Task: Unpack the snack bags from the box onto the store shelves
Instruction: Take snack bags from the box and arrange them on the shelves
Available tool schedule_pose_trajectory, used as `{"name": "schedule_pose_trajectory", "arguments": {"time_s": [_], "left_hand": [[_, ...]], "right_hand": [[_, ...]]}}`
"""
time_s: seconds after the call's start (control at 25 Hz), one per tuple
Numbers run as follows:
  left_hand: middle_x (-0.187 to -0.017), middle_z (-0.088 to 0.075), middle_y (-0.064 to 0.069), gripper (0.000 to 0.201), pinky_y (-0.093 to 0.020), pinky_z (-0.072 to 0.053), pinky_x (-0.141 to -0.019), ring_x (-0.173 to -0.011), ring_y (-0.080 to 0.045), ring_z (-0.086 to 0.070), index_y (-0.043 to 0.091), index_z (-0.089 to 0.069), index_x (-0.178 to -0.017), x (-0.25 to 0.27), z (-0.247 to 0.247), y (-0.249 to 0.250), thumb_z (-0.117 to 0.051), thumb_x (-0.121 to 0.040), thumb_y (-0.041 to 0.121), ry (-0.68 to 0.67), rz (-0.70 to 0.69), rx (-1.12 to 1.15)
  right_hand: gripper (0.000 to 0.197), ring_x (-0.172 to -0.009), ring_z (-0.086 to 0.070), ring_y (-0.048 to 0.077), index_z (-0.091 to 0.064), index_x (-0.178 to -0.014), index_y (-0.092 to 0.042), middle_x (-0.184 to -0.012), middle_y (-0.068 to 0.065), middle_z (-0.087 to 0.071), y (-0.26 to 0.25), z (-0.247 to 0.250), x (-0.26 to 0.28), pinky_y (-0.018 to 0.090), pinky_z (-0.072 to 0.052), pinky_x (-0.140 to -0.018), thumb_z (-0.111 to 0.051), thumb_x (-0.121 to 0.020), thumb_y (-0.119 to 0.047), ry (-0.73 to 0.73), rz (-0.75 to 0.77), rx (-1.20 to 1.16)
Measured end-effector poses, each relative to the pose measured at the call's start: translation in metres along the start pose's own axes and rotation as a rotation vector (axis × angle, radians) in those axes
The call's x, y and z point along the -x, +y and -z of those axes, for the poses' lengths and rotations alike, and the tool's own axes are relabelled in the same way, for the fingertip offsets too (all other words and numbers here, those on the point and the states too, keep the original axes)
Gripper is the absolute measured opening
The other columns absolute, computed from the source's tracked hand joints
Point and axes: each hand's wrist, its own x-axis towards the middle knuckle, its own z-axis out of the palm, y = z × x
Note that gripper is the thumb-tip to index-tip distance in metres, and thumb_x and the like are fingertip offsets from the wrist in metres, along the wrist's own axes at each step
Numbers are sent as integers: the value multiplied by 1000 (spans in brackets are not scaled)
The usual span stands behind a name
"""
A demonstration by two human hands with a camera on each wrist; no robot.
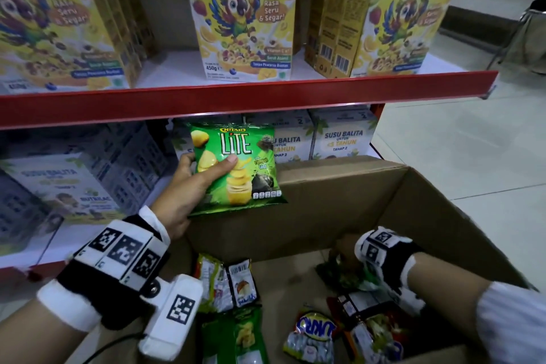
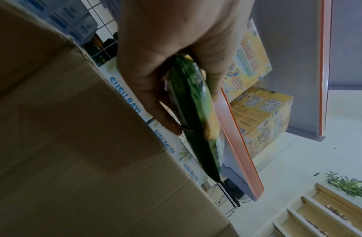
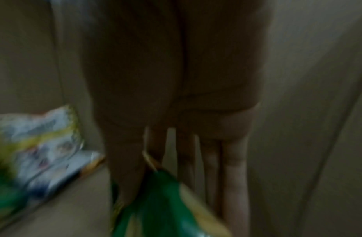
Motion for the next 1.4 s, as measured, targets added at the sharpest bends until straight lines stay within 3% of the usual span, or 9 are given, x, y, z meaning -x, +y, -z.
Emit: {"name": "schedule_pose_trajectory", "arguments": {"time_s": [0.12, 0.24, 0.36, 0.52, 0.64, 0.8, 1.08, 1.24, 1.4], "left_hand": [[-107, -73, 4, 80, -46, -49, -96, -100, -20, -68, 23, -58, -120, 5, 7, 4, -76, -49, 57, 1, -51, -48], [-110, -71, 6, 75, -40, -51, -92, -102, -16, -68, 24, -57, -123, 10, 13, 9, -74, -56, 53, 11, -113, -36], [-115, -69, 5, 66, -33, -52, -89, -102, -14, -67, 24, -53, -127, 16, 11, 11, -71, -68, 47, 18, -108, -6], [-128, -60, -1, 63, -49, -45, -101, -116, -23, -59, 19, -42, -138, 19, 9, 15, -68, -83, 34, 79, -100, 61], [-125, -61, 7, 56, -36, -53, -88, -110, -12, -62, 27, -45, -132, 24, 8, 16, -67, -82, 38, 18, -86, 44], [-130, -61, 8, 81, -39, -50, -95, -116, -14, -61, 28, -43, -136, 32, -2, 16, -72, -65, 52, -124, -39, 166], [-135, -58, -7, 94, -44, -49, -96, -124, -27, -55, 21, -46, -139, 36, -4, 24, -73, -60, 66, -283, -141, 450], [-107, -73, 0, 70, -25, -57, -66, -93, -17, -71, 20, -53, -130, 27, -1, 15, -75, -64, 33, -106, -244, 392], [-105, -74, 7, 62, -28, -56, -74, -97, -14, -70, 28, -57, -120, 25, 4, 14, -81, -62, 29, -160, -251, 308]], "right_hand": [[35, -112, -59, 20, -60, -126, -20, -124, 2, -63, 9, 50, 29, 23, -44, -95, -60, -92, -30, 31, 228, -290], [9, -64, -60, 2, -73, -79, -28, -69, -15, -66, 11, 102, 88, 10, -46, -58, -68, -84, -22, 166, 529, -916], [13, -66, -64, 8, -69, -86, -17, -77, -5, -70, 11, 127, 125, 15, -50, -58, -70, -73, -19, 308, 678, -1258], [23, -79, -66, 17, -65, -106, -9, -88, -1, -73, 0, 138, 136, 27, -52, -70, -57, -85, -12, 510, 570, -1158], [20, -77, -65, 14, -68, -108, -12, -85, -4, -72, -9, 143, 154, 27, -51, -63, -57, -91, -13, 912, 581, -1112], [29, -87, -60, 10, -65, -119, -22, -102, 0, -66, -49, 136, 172, 20, -48, -76, -57, -91, -23, 1513, 654, -352], [66, -138, -35, 31, -41, -142, -26, -149, 8, -39, -96, 89, 150, 49, -35, -108, -57, -78, -22, 1267, 663, 172], [55, -138, -33, 10, -36, -141, -22, -146, -3, -41, -90, 88, 143, 37, -33, -112, -57, -90, -26, 1321, 814, -473], [69, -138, -25, -2, -24, -144, -38, -152, -14, -29, -77, 100, 141, 33, -29, -114, -56, -84, -54, 1256, 582, -937]]}}
